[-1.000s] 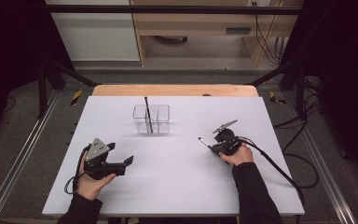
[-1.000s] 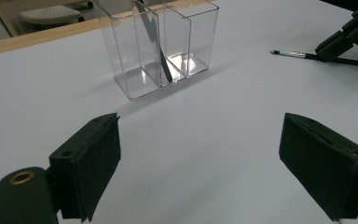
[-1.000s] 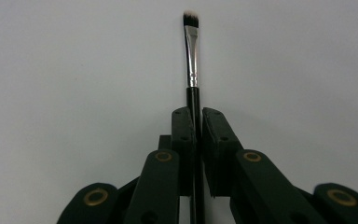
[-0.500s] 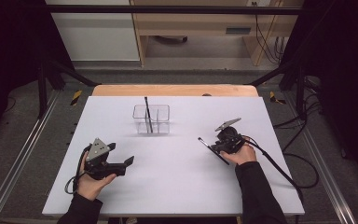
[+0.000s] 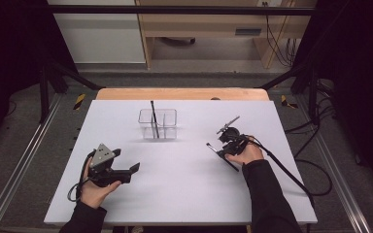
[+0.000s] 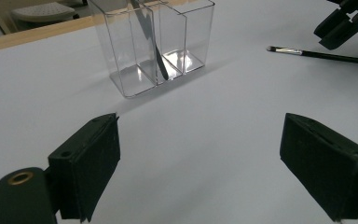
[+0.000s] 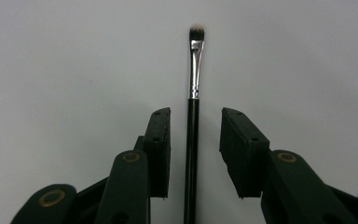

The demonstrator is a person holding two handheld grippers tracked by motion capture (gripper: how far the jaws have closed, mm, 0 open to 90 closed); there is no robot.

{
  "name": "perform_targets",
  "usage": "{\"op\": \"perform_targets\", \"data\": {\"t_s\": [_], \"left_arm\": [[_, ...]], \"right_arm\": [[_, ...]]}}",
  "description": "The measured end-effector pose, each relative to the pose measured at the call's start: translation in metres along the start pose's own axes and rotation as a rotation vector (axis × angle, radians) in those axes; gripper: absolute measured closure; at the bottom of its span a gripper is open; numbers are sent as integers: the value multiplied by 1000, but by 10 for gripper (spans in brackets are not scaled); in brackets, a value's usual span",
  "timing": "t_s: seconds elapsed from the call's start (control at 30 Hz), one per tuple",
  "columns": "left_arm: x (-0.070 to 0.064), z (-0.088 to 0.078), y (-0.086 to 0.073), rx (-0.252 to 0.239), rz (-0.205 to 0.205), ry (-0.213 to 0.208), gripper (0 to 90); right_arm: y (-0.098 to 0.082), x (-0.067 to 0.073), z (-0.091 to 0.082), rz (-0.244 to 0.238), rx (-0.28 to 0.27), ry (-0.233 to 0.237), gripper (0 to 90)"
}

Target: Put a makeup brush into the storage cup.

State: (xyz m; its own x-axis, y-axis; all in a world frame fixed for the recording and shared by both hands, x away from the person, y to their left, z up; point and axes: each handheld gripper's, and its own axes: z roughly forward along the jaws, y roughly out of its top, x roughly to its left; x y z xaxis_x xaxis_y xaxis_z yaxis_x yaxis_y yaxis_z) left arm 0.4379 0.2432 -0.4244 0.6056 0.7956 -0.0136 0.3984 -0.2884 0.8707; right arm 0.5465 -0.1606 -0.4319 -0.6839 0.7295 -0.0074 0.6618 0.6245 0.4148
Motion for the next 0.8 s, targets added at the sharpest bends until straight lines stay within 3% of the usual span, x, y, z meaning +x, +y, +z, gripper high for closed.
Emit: {"op": "perform_targets", "data": {"t_s": [0.43, 0.8], "left_arm": [[0, 0, 0, 6, 1, -4, 115], [0, 1, 0, 8, 1, -5, 114]], "right_arm": [[3, -4, 18, -8, 106, 2, 712], [1, -1, 17, -19, 143, 20, 769]]}}
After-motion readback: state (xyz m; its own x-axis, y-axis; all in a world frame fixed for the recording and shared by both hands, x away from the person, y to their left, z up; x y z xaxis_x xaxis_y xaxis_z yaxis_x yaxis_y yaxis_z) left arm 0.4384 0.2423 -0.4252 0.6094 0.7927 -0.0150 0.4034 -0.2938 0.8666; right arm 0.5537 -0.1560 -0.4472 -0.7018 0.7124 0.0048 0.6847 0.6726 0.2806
